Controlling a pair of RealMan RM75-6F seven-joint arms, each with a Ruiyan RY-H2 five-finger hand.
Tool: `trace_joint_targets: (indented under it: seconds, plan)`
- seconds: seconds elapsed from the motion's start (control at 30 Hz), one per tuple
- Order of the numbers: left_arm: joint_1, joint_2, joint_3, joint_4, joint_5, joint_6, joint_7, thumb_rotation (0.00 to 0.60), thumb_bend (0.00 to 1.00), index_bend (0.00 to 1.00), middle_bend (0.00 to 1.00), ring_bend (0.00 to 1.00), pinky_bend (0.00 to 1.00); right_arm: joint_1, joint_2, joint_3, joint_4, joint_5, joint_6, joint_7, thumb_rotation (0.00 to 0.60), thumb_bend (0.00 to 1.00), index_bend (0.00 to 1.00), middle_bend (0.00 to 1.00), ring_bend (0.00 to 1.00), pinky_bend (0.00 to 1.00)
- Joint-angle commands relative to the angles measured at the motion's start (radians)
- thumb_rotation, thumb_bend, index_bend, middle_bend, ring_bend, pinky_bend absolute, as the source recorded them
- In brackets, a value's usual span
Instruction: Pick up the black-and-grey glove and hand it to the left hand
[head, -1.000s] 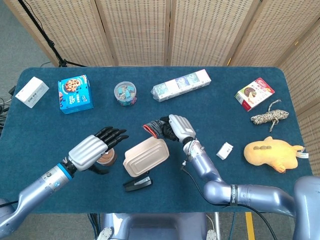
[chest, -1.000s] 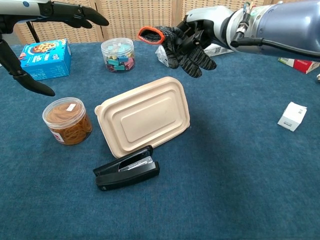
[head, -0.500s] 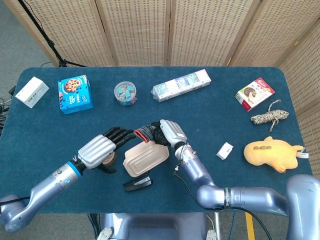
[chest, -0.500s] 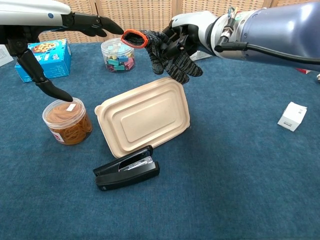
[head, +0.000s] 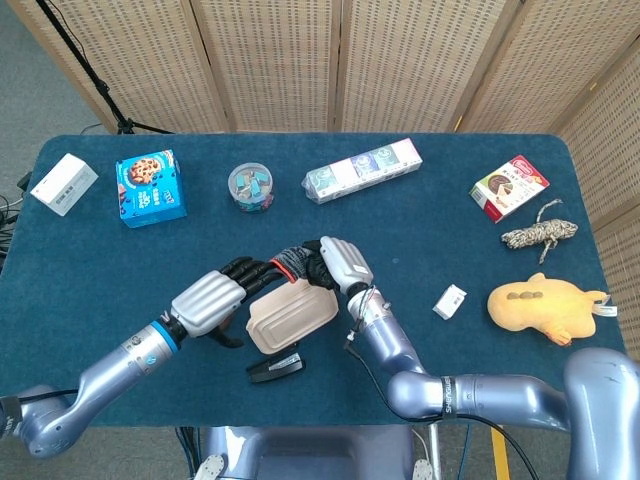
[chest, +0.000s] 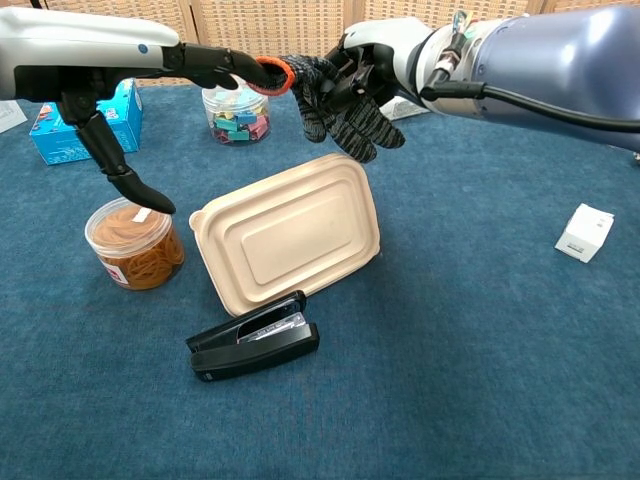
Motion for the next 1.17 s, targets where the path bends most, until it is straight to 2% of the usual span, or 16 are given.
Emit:
trace_joint_targets:
  seconds: [0.03,0.37,0.6,0.93,1.17]
  plan:
    - [-0.012,-0.012,-0.005,0.004,-0.025,-0.001,0.016,0.6,0.0,0.0,0.0,0.0,0.0,0.002,-0.007,0.005,-0.009,0.015,0.023,-0.014,0.6,0.85,0.54,0.51,0.39,0.45]
    - [-0.042,-0.04,-0.016,0.014,-0.117,0.01,0.07,0.6,0.0,0.0,0.0,0.0,0.0,0.01,-0.041,0.042,-0.029,0.116,0.116,-0.058,0.6,0.88,0.54,0.51,0.39,0.45]
    - [-0.063,-0.052,-0.02,0.009,-0.167,0.017,0.105,0.6,0.0,0.0,0.0,0.0,0.0,0.009,-0.064,0.068,-0.041,0.145,0.164,-0.073,0.6,0.89,0.54,0.51,0.39,0.45]
    - [-0.107,-0.053,-0.029,0.001,-0.252,0.018,0.159,0.6,0.0,0.0,0.0,0.0,0.0,0.0,-0.064,0.121,-0.064,0.225,0.166,-0.08,0.6,0.9,0.54,0.51,0.39,0.45]
    - [-0.127,-0.042,-0.025,-0.014,-0.298,0.026,0.193,0.6,0.0,0.0,0.0,0.0,0.0,-0.005,-0.057,0.136,-0.071,0.24,0.159,-0.082,0.6,0.9,0.54,0.51,0.39,0.45]
